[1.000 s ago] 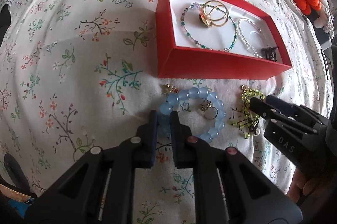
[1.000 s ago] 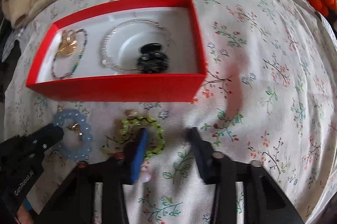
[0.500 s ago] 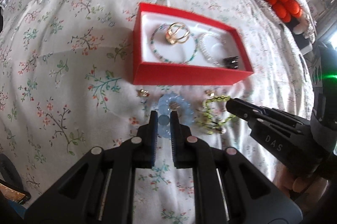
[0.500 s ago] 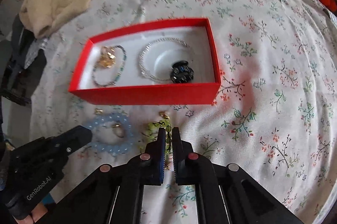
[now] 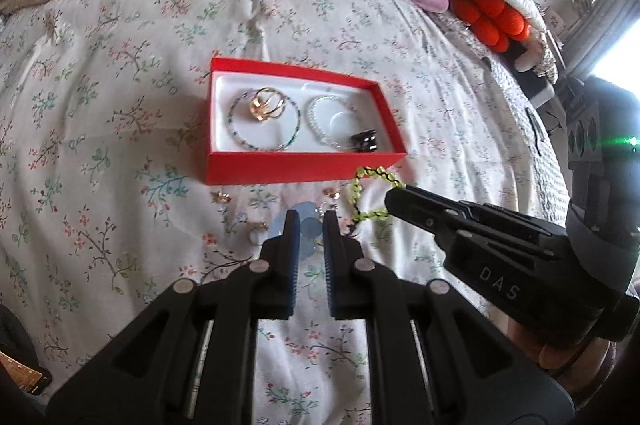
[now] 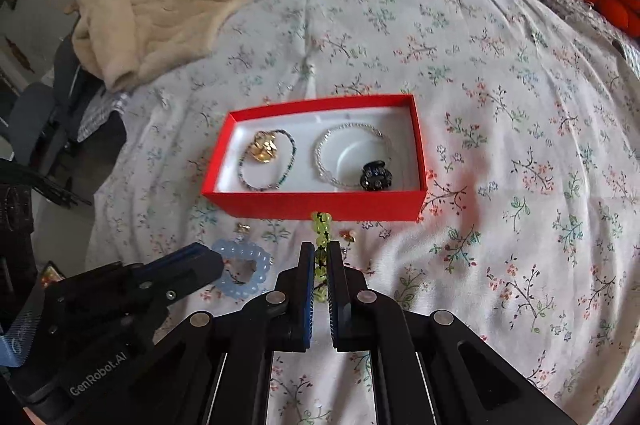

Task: Organize jewelry
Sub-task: 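Lift both held bracelets and carry them over the red box, then open both grippers to drop the bracelets into the box, then move the left gripper down to the small gold ring, then close the left gripper on the small gold ring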

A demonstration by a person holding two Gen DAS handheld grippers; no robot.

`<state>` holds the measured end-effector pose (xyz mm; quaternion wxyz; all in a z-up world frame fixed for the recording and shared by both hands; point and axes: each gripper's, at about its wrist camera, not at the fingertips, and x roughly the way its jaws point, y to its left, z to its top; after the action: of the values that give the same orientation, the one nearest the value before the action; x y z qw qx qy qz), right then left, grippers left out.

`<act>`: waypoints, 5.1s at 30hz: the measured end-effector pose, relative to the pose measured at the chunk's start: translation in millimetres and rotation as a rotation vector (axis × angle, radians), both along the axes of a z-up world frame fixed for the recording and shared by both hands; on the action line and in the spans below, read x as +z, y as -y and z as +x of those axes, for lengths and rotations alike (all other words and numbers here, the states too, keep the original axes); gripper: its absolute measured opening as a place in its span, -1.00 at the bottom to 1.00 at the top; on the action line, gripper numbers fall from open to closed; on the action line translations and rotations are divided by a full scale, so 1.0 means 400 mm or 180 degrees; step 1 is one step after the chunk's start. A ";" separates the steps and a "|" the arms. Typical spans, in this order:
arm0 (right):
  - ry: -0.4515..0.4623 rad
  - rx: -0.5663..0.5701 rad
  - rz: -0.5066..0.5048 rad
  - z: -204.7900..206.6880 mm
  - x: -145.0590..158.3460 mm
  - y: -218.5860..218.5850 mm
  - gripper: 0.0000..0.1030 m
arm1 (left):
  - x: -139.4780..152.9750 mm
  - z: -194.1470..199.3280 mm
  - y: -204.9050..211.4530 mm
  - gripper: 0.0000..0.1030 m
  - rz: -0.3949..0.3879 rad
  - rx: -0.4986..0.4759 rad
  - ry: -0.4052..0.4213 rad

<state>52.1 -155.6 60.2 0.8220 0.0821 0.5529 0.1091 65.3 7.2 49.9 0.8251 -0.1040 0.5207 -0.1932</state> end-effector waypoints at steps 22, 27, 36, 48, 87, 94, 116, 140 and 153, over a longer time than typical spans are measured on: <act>0.0424 -0.0147 0.0295 0.022 0.136 0.046 -0.88 | 0.106 0.047 -0.011 -0.75 -0.0346 0.0025 0.0331; 0.0479 -0.0196 0.0381 0.047 0.146 0.056 -0.88 | 0.120 0.098 -0.008 -0.75 -0.0534 0.0071 0.0423; 0.0585 -0.0243 0.0503 0.104 0.142 0.070 -0.88 | 0.046 0.196 -0.019 -0.75 -0.0625 0.0262 0.0305; 0.0605 -0.0109 0.0486 0.140 0.118 0.041 -0.88 | -0.052 0.242 -0.077 -0.75 -0.0137 0.0560 0.0083; 0.0141 -0.0276 -0.0155 0.145 0.005 0.102 -0.66 | -0.001 0.137 -0.063 0.33 0.0342 0.0373 0.0173; 0.0057 -0.0266 -0.0225 0.101 0.006 0.100 0.04 | -0.008 0.093 -0.062 0.54 0.0455 0.0369 0.0060; -0.0314 -0.0171 -0.0467 -0.015 -0.046 0.117 0.62 | -0.083 0.008 -0.052 0.66 0.0756 0.0232 -0.0303; -0.0567 -0.0161 -0.0630 -0.011 -0.113 0.139 0.62 | -0.157 0.059 -0.023 0.13 0.0385 0.0161 -0.0650; -0.0592 -0.0170 -0.0620 -0.004 -0.120 0.143 0.62 | -0.189 0.088 0.044 -0.38 0.0573 0.0102 -0.0658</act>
<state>50.7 -212.9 12.4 0.7739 0.0264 0.6323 0.0250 100.7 -10.5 -25.8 0.7760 -0.0571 0.6165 -0.1207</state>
